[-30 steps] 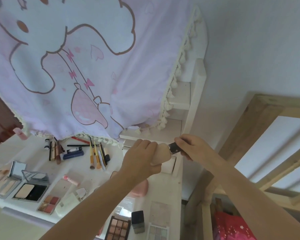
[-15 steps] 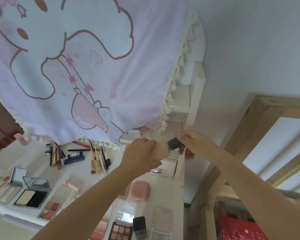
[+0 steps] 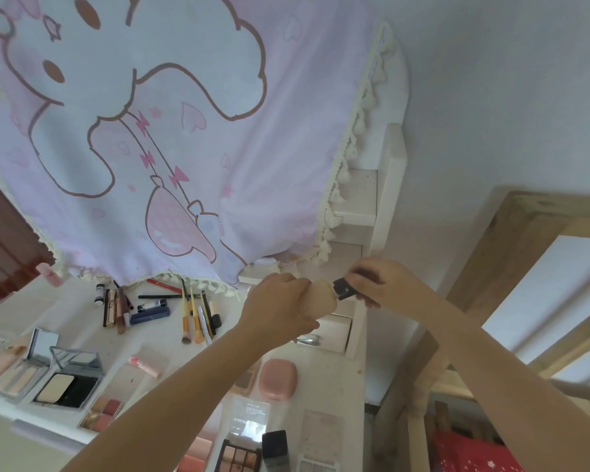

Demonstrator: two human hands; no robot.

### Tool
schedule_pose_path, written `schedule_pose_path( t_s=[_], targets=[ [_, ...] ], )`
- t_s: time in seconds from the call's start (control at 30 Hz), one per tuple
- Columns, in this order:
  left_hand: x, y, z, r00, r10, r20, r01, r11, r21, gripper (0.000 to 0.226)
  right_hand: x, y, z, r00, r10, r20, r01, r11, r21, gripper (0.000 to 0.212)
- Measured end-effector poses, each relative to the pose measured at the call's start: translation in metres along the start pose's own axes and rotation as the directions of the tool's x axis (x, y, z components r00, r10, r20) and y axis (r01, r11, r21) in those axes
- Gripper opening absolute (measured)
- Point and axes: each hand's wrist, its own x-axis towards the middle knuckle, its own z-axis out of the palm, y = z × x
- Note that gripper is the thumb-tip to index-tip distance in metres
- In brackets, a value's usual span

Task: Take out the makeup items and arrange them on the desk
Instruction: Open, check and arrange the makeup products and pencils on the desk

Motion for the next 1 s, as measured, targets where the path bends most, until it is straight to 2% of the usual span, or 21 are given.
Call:
schedule_pose_path(
  t_s=[0.07, 0.13, 0.17, 0.27, 0.33, 0.37, 0.4, 0.5, 0.57, 0.63, 0.73, 0.8, 0.9, 1.0],
  targets=[
    [0.001, -0.001, 0.0, 1.0, -0.016, -0.003, 0.016, 1.0, -0.008, 0.05, -0.002, 0.008, -0.002, 0.996, -0.093, -0.009, 0.093, 0.994, 0.065, 0.03],
    [0.001, -0.001, 0.0, 1.0, -0.024, -0.001, 0.024, 1.0, -0.019, 0.05, -0.004, 0.012, -0.003, 0.995, -0.104, 0.007, 0.101, 0.975, 0.197, 0.044],
    [0.001, -0.001, 0.0, 1.0, -0.023, 0.003, 0.023, 1.0, -0.018, 0.051, -0.004, 0.013, -0.002, 0.997, -0.077, 0.018, 0.07, 0.97, 0.232, 0.042],
    [0.001, 0.001, 0.003, 1.0, -0.014, 0.013, 0.014, 1.0, 0.0, 0.05, -0.002, 0.008, 0.001, 0.998, 0.056, 0.021, -0.059, 0.978, 0.201, 0.013],
    [0.001, 0.002, 0.005, 1.0, -0.01, 0.02, 0.01, 1.0, 0.014, 0.048, -0.003, 0.01, 0.001, 0.998, 0.055, 0.02, -0.056, 0.994, 0.089, 0.021],
    [0.001, 0.001, 0.006, 1.0, -0.012, 0.021, 0.012, 1.0, 0.013, 0.047, -0.003, 0.012, 0.001, 1.0, 0.024, 0.01, -0.025, 0.998, 0.064, 0.018],
    [0.001, 0.001, 0.006, 1.0, -0.019, 0.022, 0.019, 1.0, 0.006, 0.047, -0.004, 0.013, 0.0, 1.0, -0.007, -0.001, 0.007, 0.998, 0.062, 0.019],
    [-0.001, 0.0, 0.007, 1.0, -0.024, 0.013, 0.024, 0.999, -0.023, 0.047, -0.005, 0.021, 0.0, 1.0, -0.028, 0.012, 0.026, 0.984, 0.176, 0.041],
    [-0.001, 0.0, 0.008, 1.0, -0.01, 0.014, 0.011, 1.0, -0.028, 0.049, -0.003, 0.022, 0.003, 0.999, 0.031, 0.026, -0.037, 0.969, 0.245, 0.029],
    [-0.001, 0.001, 0.009, 1.0, 0.006, 0.02, -0.005, 1.0, -0.019, 0.051, -0.003, 0.02, 0.004, 0.997, 0.065, 0.034, -0.07, 0.976, 0.205, 0.014],
    [0.0, 0.001, 0.012, 1.0, 0.002, 0.028, -0.001, 1.0, -0.02, 0.052, -0.004, 0.021, 0.007, 0.999, 0.041, 0.019, -0.044, 0.989, 0.144, 0.013],
    [0.0, -0.002, 0.015, 1.0, -0.01, 0.022, 0.011, 0.999, -0.049, 0.052, -0.005, 0.022, 0.008, 0.999, 0.05, 0.0, -0.049, 0.985, 0.168, 0.025],
    [0.0, -0.001, 0.017, 0.999, -0.018, 0.035, 0.021, 0.996, -0.084, 0.053, -0.009, 0.025, 0.013, 0.992, 0.124, -0.033, -0.106, 0.937, 0.334, 0.038],
    [-0.001, 0.001, 0.023, 1.0, -0.022, 0.004, 0.023, 0.993, -0.114, 0.056, -0.017, 0.027, 0.031, 0.955, 0.288, -0.064, -0.208, 0.81, 0.548, 0.035]
  ],
)
